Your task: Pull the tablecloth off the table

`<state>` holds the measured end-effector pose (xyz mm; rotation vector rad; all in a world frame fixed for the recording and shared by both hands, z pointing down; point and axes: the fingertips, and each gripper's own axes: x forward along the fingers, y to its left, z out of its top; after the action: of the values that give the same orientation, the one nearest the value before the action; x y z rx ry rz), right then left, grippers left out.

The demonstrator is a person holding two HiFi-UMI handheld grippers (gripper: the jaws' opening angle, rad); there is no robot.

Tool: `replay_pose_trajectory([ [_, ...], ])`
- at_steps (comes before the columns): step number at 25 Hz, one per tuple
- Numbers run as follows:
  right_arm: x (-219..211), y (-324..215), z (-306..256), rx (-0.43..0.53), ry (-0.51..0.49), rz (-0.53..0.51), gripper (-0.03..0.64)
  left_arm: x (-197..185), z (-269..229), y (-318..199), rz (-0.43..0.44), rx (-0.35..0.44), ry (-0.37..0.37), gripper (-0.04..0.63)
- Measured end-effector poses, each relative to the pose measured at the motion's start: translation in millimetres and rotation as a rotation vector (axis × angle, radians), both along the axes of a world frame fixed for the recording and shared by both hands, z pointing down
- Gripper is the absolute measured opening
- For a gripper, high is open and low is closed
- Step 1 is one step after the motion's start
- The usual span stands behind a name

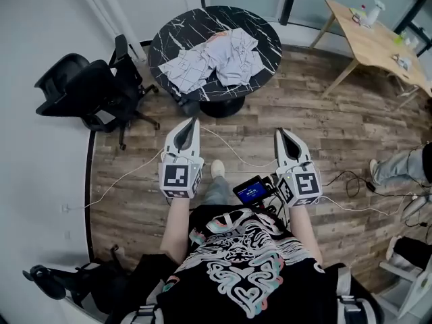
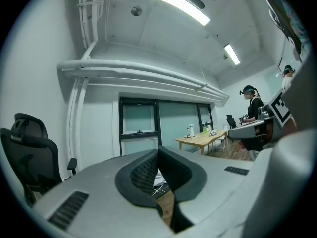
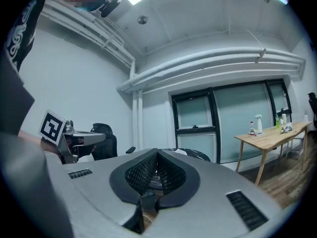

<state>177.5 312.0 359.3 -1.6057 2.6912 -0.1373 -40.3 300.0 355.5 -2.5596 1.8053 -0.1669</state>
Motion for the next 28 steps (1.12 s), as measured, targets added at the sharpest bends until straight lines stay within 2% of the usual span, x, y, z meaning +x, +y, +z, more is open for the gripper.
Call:
replay_pose_trajectory([
  [10, -23.9, -92.8, 11.4, -0.048, 0.03, 0.015, 0.031, -21.4, 22.1, -96.4, 0.026, -0.056, 0.021, 0.014],
  [25, -79.2, -207.8, 17.6, -0.078, 0.037, 0.027, 0.031, -79.0, 24.1, -212.1, 0.026, -0.061, 0.044, 0.014],
  [28, -89.1, -223.7, 10.5, -0.048, 0.042, 0.017, 0.031, -89.7, 23.6, -235.9, 0.022, -0.055, 0.045, 0.014],
])
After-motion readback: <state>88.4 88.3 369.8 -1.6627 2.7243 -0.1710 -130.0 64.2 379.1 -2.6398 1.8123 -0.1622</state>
